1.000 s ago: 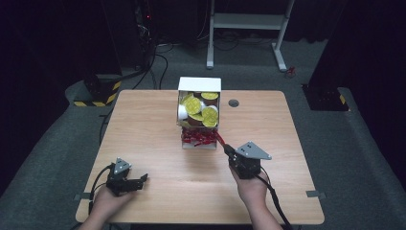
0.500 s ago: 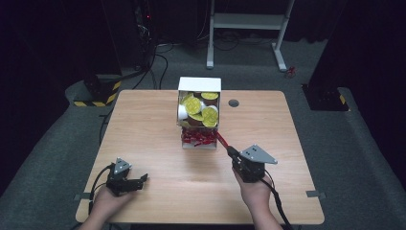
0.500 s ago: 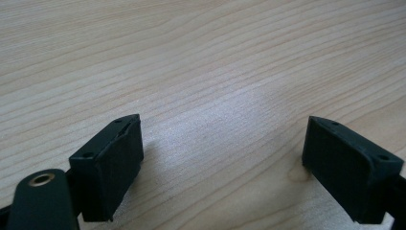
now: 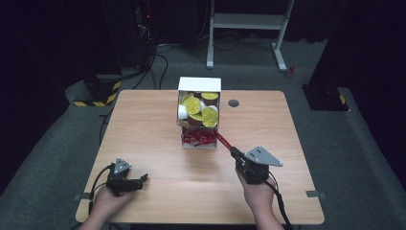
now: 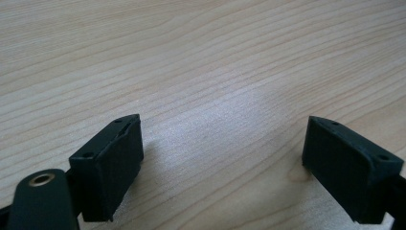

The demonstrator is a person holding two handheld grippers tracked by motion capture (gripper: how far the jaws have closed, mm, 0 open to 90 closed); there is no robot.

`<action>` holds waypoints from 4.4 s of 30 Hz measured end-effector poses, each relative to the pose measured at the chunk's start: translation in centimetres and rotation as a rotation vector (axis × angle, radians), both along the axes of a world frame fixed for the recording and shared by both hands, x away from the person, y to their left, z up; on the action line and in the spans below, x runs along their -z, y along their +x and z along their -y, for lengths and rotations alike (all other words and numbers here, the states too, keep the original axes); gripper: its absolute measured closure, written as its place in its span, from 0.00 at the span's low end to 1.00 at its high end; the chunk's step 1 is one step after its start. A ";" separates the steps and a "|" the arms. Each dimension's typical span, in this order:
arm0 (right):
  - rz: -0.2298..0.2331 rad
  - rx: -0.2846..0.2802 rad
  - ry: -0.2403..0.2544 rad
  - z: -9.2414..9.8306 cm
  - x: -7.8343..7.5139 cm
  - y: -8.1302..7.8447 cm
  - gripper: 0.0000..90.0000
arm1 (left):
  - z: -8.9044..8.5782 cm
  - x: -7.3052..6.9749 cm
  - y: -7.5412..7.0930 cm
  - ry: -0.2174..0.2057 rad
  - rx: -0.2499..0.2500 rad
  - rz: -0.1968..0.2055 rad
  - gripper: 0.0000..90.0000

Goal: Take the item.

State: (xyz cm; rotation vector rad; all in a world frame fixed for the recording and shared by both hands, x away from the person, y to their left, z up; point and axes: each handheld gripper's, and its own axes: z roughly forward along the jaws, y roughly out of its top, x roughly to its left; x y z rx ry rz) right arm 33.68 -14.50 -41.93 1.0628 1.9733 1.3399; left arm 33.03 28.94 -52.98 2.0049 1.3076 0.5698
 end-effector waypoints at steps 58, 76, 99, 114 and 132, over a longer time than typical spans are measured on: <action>0.011 0.141 -0.053 3.3 -0.2 3.9 1.00 | 0.0 0.0 0.0 0.001 -0.002 0.002 0.16; -0.020 0.224 -0.110 3.8 0.9 8.5 1.00 | 0.0 0.0 0.0 0.000 -0.001 0.000 0.16; -0.082 0.304 -0.191 4.2 3.5 11.8 1.00 | -0.1 0.0 0.0 0.002 0.002 0.004 0.16; -0.157 0.304 -0.181 4.5 6.8 12.2 0.98 | -0.1 0.0 0.0 0.002 0.002 0.004 0.16; -0.213 0.281 -0.200 3.3 9.4 12.0 0.92 | -0.1 0.0 0.0 0.002 0.002 0.004 0.16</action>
